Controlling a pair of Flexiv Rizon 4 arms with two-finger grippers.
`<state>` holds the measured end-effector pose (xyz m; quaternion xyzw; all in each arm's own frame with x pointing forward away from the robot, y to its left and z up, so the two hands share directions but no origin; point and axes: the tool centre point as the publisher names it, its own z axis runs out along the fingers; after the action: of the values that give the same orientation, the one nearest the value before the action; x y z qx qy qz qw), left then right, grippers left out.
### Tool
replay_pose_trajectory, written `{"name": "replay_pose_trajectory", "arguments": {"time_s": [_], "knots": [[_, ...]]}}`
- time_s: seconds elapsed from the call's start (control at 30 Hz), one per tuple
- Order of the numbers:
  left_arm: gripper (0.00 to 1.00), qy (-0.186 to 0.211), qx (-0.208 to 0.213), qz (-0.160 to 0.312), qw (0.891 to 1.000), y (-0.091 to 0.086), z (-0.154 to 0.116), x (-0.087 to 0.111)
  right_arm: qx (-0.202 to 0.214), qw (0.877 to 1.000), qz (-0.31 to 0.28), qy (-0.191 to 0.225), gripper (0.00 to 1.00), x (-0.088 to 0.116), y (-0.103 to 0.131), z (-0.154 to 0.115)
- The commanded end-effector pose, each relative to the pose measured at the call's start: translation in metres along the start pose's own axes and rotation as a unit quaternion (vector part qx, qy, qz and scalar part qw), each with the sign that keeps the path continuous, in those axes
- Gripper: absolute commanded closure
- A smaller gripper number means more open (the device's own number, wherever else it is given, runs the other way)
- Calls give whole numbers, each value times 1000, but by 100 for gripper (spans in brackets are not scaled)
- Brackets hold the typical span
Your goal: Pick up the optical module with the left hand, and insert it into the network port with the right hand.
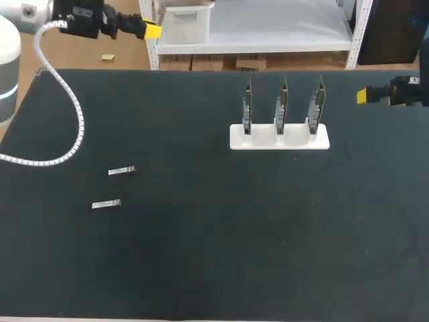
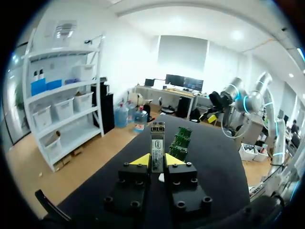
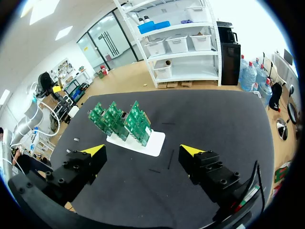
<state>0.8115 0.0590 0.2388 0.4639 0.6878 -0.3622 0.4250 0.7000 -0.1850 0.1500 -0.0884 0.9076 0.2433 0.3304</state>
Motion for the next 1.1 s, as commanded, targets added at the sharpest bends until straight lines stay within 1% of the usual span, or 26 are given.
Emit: {"name": "replay_pose_trajectory", "arguments": {"time_s": [0.03,0.13,0.4,0.67,0.8,0.87,1.1], "knots": [[100,-93,66,35,993,3,17,-2,0,1000,0,0,0,0,0,0],[100,-91,82,47,991,-4,27,-5,0,1000,0,0,0,0,0,0],[100,-100,125,50,986,-22,54,-15,0,1000,0,0,0,0,0,0],[100,-101,165,61,979,-47,84,-19,0,1000,0,0,0,0,0,0],[100,-99,165,73,979,-59,98,-17,0,1000,0,0,0,0,0,0],[100,-101,168,71,978,-62,103,-17,0,1000,0,0,0,0,0,0],[100,-105,167,73,978,-69,122,-15,0,1000,0,0,0,0,0,0]]}}
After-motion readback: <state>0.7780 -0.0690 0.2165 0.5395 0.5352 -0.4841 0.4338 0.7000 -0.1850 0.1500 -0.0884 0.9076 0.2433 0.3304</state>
